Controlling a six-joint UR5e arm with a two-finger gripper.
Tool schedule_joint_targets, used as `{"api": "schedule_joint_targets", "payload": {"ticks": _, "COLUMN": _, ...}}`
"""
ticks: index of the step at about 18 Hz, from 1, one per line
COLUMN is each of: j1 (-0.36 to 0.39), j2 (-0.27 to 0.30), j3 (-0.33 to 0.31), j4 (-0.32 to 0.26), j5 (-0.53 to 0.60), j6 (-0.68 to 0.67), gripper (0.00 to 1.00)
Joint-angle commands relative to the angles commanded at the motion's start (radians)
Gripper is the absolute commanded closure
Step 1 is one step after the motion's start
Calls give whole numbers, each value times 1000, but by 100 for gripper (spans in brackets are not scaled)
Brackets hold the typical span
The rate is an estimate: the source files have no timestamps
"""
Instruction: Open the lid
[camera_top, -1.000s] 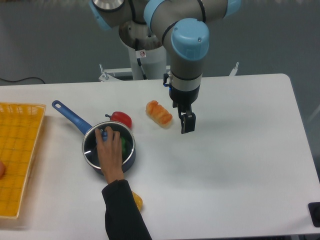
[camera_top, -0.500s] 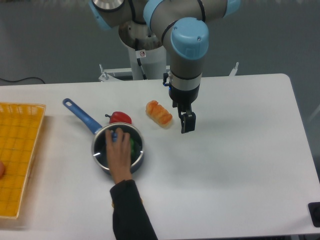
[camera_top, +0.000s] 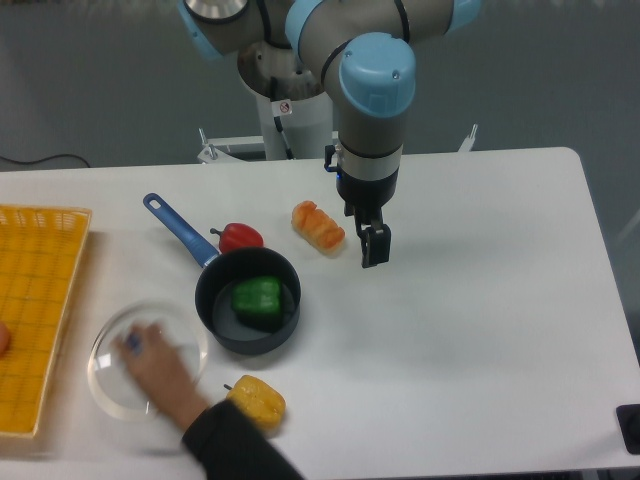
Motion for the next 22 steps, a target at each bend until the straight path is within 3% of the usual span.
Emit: {"api": "schedule_joint_targets", "payload": {"ticks": 22, "j1": -6, "j2": -3, "j3": 3, "j4": 2, "j5": 0, "j6": -34, "gripper": 0}}
